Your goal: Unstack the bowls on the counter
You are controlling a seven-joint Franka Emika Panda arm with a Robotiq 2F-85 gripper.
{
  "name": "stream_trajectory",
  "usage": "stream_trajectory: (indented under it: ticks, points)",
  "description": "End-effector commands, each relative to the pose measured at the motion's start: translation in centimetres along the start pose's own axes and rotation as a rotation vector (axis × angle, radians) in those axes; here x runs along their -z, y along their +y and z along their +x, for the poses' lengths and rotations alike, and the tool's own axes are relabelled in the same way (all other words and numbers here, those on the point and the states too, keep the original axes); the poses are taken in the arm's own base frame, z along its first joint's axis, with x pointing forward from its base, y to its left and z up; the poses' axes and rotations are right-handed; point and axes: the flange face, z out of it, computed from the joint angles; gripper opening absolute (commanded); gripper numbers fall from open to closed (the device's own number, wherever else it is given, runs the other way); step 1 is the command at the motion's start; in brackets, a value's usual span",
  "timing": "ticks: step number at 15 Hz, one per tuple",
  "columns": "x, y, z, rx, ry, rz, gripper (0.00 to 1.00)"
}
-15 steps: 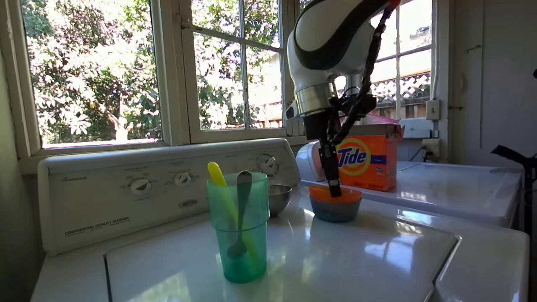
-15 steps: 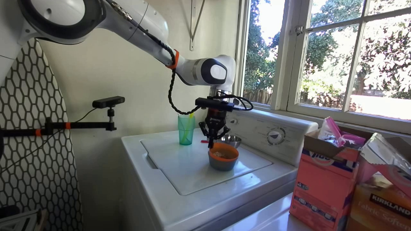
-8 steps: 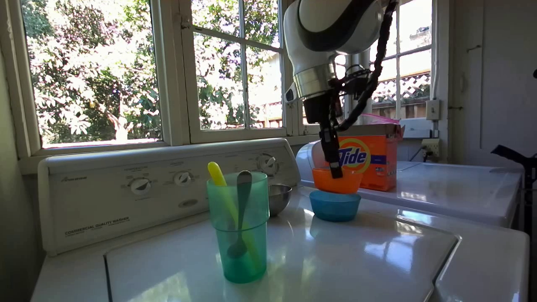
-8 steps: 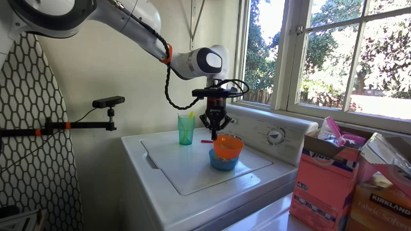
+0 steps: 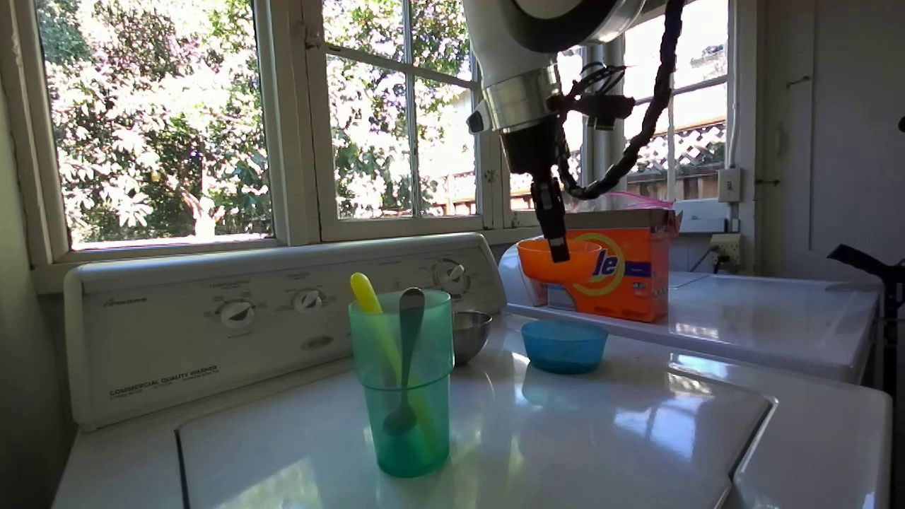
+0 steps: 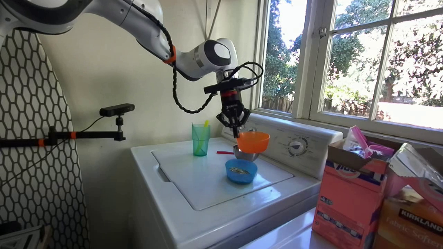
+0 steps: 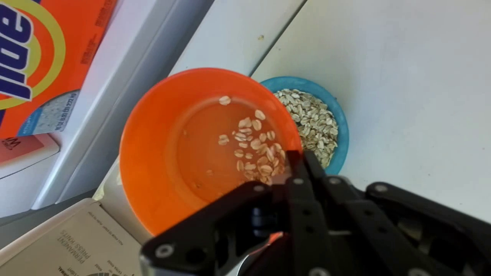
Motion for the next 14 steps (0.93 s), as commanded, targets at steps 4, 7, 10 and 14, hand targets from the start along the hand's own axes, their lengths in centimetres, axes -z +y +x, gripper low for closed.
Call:
stream_trajectory:
  ticks: [4, 7, 10, 14]
  points:
    - [0.0, 4.2, 2.0, -0.021, -0.018, -0.007, 0.01]
    - [0.0, 3.9, 1.5, -0.029, -0.003, -0.022, 0.04]
    - [-0.1, 4.2, 1.8, -0.032, -0.002, -0.023, 0.01]
    - [0.0, 5.9, 3.6, -0.012, -0.01, -0.005, 0.01]
